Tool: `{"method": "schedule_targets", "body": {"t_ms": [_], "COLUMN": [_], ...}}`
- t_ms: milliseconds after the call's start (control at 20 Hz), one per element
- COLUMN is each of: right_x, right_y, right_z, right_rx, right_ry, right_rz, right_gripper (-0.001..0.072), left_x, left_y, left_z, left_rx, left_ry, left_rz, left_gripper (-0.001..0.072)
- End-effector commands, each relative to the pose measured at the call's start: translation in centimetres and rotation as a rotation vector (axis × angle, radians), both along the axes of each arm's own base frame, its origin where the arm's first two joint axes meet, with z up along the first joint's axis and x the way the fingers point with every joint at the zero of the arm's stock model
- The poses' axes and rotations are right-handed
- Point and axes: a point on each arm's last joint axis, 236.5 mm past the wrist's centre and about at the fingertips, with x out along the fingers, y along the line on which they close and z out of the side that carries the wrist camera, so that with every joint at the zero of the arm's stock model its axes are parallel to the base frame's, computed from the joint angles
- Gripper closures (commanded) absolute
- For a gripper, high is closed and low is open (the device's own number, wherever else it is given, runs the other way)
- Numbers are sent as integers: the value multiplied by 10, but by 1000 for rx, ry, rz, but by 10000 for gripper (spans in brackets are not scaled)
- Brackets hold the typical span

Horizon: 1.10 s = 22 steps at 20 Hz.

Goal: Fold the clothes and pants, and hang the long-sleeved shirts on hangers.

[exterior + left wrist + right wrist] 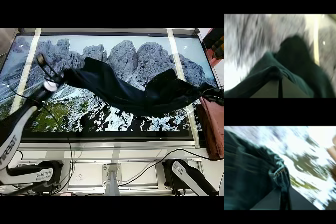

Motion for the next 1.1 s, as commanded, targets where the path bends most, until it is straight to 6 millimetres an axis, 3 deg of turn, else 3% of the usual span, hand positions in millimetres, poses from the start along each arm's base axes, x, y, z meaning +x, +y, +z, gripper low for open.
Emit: {"method": "schedule_targets", "body": {"t_ms": [0,50,150,250,300,400,500,600,700,850,1050], "right_x": [57,71,91,98,98,87,63,28,-5,-51,-89], "right_y": [29,42,63,63,58,47,40,29,20,22,27], "right_z": [67,91,128,137,135,116,78,41,16,-11,-48], "right_rx": [-60,-84,-84,-68,-57,-27,-10,-34,-55,-40,-14], "right_ry": [-304,-397,-514,-503,-477,-377,-193,22,188,408,577], "right_rz": [47,68,96,98,90,76,85,101,123,177,215], "right_gripper": [662,663,663,663,663,662,662,662,662,662,662], "left_x": [3,-2,-13,-24,-27,-37,-56,-88,-131,-190,-231], "left_y": [39,51,74,94,101,110,114,123,139,160,155], "left_z": [147,185,231,243,237,200,146,91,43,-6,-61], "left_rx": [201,222,232,240,243,239,219,238,286,353,294], "left_ry": [-338,-426,-512,-510,-463,-279,-35,215,475,803,1065], "left_rz": [51,88,142,168,157,92,5,-67,-120,-167,-251], "left_gripper": [679,679,679,680,679,680,679,679,679,679,679]}}
